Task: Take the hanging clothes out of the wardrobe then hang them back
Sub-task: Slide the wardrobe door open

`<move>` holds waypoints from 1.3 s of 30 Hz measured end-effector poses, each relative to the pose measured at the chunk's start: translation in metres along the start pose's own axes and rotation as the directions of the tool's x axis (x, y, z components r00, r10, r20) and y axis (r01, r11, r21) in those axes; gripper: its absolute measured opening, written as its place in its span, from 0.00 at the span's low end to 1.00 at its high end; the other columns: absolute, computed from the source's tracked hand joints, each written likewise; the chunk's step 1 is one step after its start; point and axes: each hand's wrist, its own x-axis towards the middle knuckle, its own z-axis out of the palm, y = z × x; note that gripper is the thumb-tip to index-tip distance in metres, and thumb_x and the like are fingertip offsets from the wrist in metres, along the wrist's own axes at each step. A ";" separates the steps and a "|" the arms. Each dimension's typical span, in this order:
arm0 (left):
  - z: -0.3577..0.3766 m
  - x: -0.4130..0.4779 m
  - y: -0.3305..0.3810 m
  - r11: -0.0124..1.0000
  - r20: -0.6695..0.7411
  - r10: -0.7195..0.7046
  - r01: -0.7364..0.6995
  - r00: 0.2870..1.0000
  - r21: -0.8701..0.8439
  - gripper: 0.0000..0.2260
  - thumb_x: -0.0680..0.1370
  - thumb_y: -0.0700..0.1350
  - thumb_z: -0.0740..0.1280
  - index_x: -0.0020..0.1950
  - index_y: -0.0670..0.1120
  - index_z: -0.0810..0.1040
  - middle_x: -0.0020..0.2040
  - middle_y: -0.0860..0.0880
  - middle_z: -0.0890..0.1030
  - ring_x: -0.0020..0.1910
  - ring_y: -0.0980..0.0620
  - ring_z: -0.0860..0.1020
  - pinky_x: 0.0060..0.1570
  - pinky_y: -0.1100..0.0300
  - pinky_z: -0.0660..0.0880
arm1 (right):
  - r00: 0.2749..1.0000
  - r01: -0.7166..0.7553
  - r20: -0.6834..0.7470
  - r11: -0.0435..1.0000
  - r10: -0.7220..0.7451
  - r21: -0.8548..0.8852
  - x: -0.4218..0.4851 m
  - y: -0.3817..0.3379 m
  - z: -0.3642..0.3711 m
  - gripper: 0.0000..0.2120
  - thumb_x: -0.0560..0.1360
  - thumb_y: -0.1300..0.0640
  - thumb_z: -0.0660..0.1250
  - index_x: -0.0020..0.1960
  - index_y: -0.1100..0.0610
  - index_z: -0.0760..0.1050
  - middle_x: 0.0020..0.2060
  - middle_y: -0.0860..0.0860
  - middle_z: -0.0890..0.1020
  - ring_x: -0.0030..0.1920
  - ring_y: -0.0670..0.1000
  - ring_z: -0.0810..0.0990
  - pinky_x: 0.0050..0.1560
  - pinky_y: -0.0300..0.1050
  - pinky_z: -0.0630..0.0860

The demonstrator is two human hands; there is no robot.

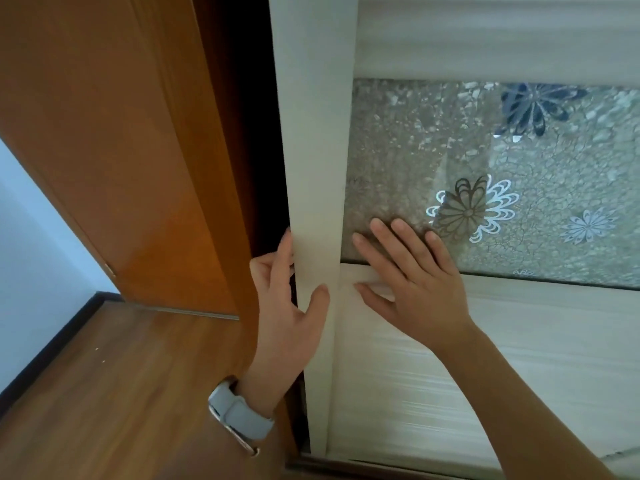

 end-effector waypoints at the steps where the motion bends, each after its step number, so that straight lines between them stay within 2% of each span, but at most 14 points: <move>1: 0.003 0.000 0.002 1.000 0.018 0.017 -0.017 1.000 -0.020 0.30 0.68 0.51 0.61 0.68 0.61 0.55 0.52 0.62 0.62 0.57 0.65 0.67 0.60 0.79 0.64 | 1.000 -0.011 0.008 1.000 0.011 -0.004 -0.003 0.005 -0.003 0.31 0.73 0.42 0.63 0.73 0.46 0.58 0.70 0.46 0.64 0.76 0.43 0.46 0.75 0.44 0.46; 6: 0.029 -0.005 0.017 0.991 0.151 0.113 -0.101 0.982 -0.088 0.29 0.72 0.38 0.63 0.69 0.56 0.57 0.53 0.59 0.64 0.56 0.69 0.68 0.60 0.78 0.64 | 0.985 -0.170 0.029 0.983 0.168 0.074 -0.022 0.024 -0.024 0.27 0.74 0.44 0.63 0.70 0.49 0.62 0.70 0.48 0.64 0.76 0.43 0.48 0.74 0.50 0.50; 10: 0.060 -0.009 0.027 0.979 0.289 0.182 -0.147 0.940 -0.140 0.28 0.73 0.45 0.60 0.70 0.59 0.55 0.57 0.56 0.64 0.58 0.65 0.68 0.63 0.75 0.64 | 0.931 -0.357 -0.024 0.921 0.365 0.158 -0.026 0.039 -0.046 0.23 0.75 0.45 0.61 0.67 0.52 0.65 0.67 0.52 0.67 0.70 0.52 0.64 0.70 0.59 0.60; 12: 0.078 -0.010 0.033 0.971 0.344 0.226 -0.181 0.911 -0.158 0.27 0.73 0.48 0.58 0.70 0.60 0.54 0.58 0.55 0.63 0.59 0.63 0.69 0.63 0.72 0.66 | 0.886 -0.448 -0.056 0.880 0.461 0.160 -0.023 0.051 -0.057 0.23 0.75 0.44 0.60 0.66 0.54 0.65 0.66 0.54 0.69 0.66 0.56 0.67 0.66 0.61 0.65; 15: 0.108 -0.012 0.044 0.956 0.442 0.288 -0.228 0.850 -0.184 0.28 0.73 0.49 0.57 0.73 0.54 0.54 0.55 0.55 0.63 0.60 0.58 0.70 0.64 0.67 0.68 | 0.820 -0.553 -0.077 0.820 0.567 0.149 -0.020 0.075 -0.072 0.27 0.75 0.41 0.59 0.67 0.57 0.64 0.65 0.59 0.72 0.66 0.58 0.69 0.67 0.57 0.66; 18: 0.140 -0.014 0.059 0.940 0.530 0.340 -0.283 0.777 -0.188 0.30 0.73 0.50 0.55 0.74 0.53 0.51 0.53 0.60 0.60 0.58 0.59 0.68 0.60 0.79 0.63 | 0.768 -0.625 -0.074 0.770 0.636 0.129 -0.023 0.102 -0.085 0.32 0.74 0.41 0.62 0.68 0.62 0.64 0.67 0.59 0.70 0.68 0.56 0.66 0.70 0.53 0.62; 20: 0.159 -0.013 0.069 0.926 0.567 0.377 -0.321 0.732 -0.202 0.30 0.73 0.51 0.54 0.75 0.54 0.51 0.53 0.61 0.59 0.56 0.63 0.67 0.57 0.82 0.62 | 0.712 -0.689 -0.057 0.711 0.700 0.141 -0.027 0.117 -0.091 0.35 0.73 0.40 0.63 0.69 0.64 0.63 0.68 0.59 0.69 0.69 0.56 0.64 0.72 0.50 0.59; 23: 0.189 -0.014 0.083 0.908 0.600 0.418 -0.344 0.682 -0.240 0.30 0.72 0.52 0.53 0.75 0.53 0.53 0.54 0.62 0.58 0.55 0.69 0.64 0.54 0.85 0.60 | 0.644 -0.753 -0.021 0.639 0.764 0.155 -0.037 0.142 -0.101 0.38 0.69 0.41 0.65 0.71 0.63 0.61 0.70 0.52 0.65 0.71 0.56 0.62 0.73 0.41 0.54; 26: 0.225 -0.019 0.098 0.887 0.608 0.459 -0.364 0.648 -0.283 0.30 0.72 0.50 0.54 0.75 0.47 0.57 0.58 0.63 0.57 0.59 0.70 0.60 0.58 0.86 0.53 | 0.612 -0.786 0.045 0.601 0.790 0.147 -0.052 0.174 -0.113 0.43 0.67 0.39 0.66 0.73 0.60 0.57 0.71 0.46 0.59 0.73 0.49 0.56 0.72 0.32 0.48; 29: 0.261 -0.026 0.112 0.867 0.588 0.498 -0.360 0.638 -0.343 0.29 0.73 0.46 0.57 0.75 0.45 0.58 0.65 0.61 0.56 0.66 0.74 0.57 0.64 0.82 0.52 | 0.598 -0.799 0.068 0.588 0.799 0.127 -0.068 0.205 -0.122 0.43 0.67 0.39 0.65 0.74 0.58 0.55 0.74 0.51 0.58 0.72 0.43 0.52 0.71 0.28 0.44; 32: 0.292 -0.031 0.125 0.852 0.558 0.519 -0.342 0.647 -0.396 0.26 0.74 0.42 0.61 0.72 0.46 0.62 0.67 0.59 0.60 0.67 0.76 0.57 0.65 0.82 0.54 | 0.584 -0.809 0.064 0.574 0.809 0.127 -0.083 0.234 -0.128 0.43 0.67 0.39 0.65 0.74 0.58 0.55 0.73 0.50 0.59 0.73 0.46 0.53 0.72 0.31 0.47; 35: 0.322 -0.032 0.136 0.847 0.540 0.516 -0.305 0.665 -0.435 0.24 0.72 0.46 0.60 0.69 0.49 0.67 0.65 0.59 0.65 0.64 0.74 0.63 0.63 0.80 0.60 | 0.578 -0.811 0.053 0.567 0.814 0.143 -0.098 0.262 -0.135 0.43 0.66 0.40 0.66 0.73 0.59 0.57 0.70 0.46 0.59 0.73 0.48 0.55 0.72 0.39 0.53; 37: 0.343 -0.033 0.143 0.854 0.538 0.498 -0.278 0.680 -0.440 0.22 0.71 0.48 0.61 0.65 0.48 0.71 0.62 0.57 0.69 0.61 0.74 0.66 0.61 0.80 0.63 | 0.578 -0.811 0.044 0.567 0.815 0.142 -0.108 0.280 -0.140 0.43 0.65 0.40 0.66 0.73 0.59 0.58 0.69 0.44 0.58 0.72 0.45 0.56 0.72 0.39 0.53; 39: 0.363 -0.034 0.152 0.857 0.539 0.482 -0.242 0.691 -0.455 0.20 0.71 0.49 0.63 0.62 0.49 0.71 0.60 0.55 0.71 0.60 0.70 0.69 0.60 0.78 0.65 | 0.578 -0.811 0.035 0.569 0.816 0.136 -0.117 0.298 -0.144 0.42 0.65 0.40 0.66 0.73 0.58 0.58 0.69 0.43 0.59 0.71 0.43 0.55 0.72 0.33 0.52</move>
